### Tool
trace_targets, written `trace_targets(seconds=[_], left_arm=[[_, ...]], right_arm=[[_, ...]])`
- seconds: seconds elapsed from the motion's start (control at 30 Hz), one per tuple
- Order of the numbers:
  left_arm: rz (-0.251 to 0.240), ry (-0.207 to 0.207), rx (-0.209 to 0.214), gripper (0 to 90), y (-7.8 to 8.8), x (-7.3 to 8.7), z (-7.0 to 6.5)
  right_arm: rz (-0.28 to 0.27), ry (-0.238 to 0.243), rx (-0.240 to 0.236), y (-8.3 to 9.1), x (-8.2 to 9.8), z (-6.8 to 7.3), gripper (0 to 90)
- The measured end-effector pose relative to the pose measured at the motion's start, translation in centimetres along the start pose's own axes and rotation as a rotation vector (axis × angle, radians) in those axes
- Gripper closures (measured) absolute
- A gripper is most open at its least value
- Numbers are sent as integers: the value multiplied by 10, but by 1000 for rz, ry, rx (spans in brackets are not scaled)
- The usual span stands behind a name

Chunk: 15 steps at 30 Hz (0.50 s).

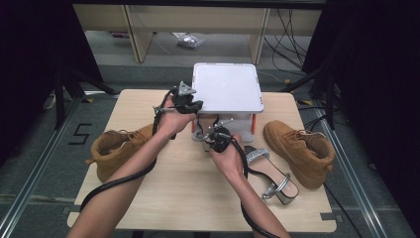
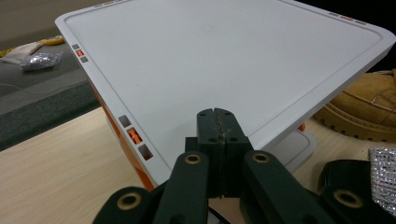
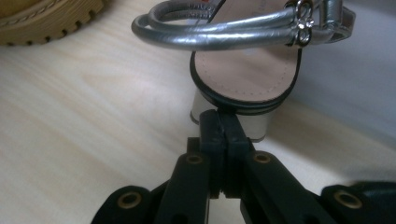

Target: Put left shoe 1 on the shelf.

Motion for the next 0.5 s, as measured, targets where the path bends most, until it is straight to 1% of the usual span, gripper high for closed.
trace_targets(seconds=[0.03,0.07,0.1,0.17,0.2,0.23,0.27,0.3,0.33,0.4,0.5], left_arm=[[0,0,0,897,0,0,0],[-1,3,0,896,0,0,0],[-3,3,0,896,0,0,0],[1,1,-1,896,0,0,0],[-6,5,0,896,0,0,0],[0,1,4,896,0,0,1],[1,2,7,896,0,0,1],[-4,7,7,896,0,0,0],[-3,5,5,896,0,0,0],[-4,5,5,896,0,0,0],[-7,8,9,896,0,0,1]], right_arm=[[1,8,12,0,-2,-1,900],[-6,-2,17,-1,-4,0,900],[-21,18,29,-2,-6,-2,900],[-28,-2,36,-2,-8,-2,900],[-44,19,58,-4,-12,-4,900],[-44,19,58,-4,-12,-4,900],[-57,19,66,-6,-15,-5,900],[-57,19,66,-6,-15,-5,900],[-66,8,79,-8,-18,-7,900],[-75,6,85,-9,-19,-8,900],[-80,7,83,-11,-21,-9,900]])
Point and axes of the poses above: each handheld gripper's, and its own axes: y roughly backward along the jaws, x roughly out of its underside, z roughly to its left, the point moved 2 cm from there along -y, roughly forward along the jaws, and after that the axes turned 2 degrees about -y, right-handed, at the moved point
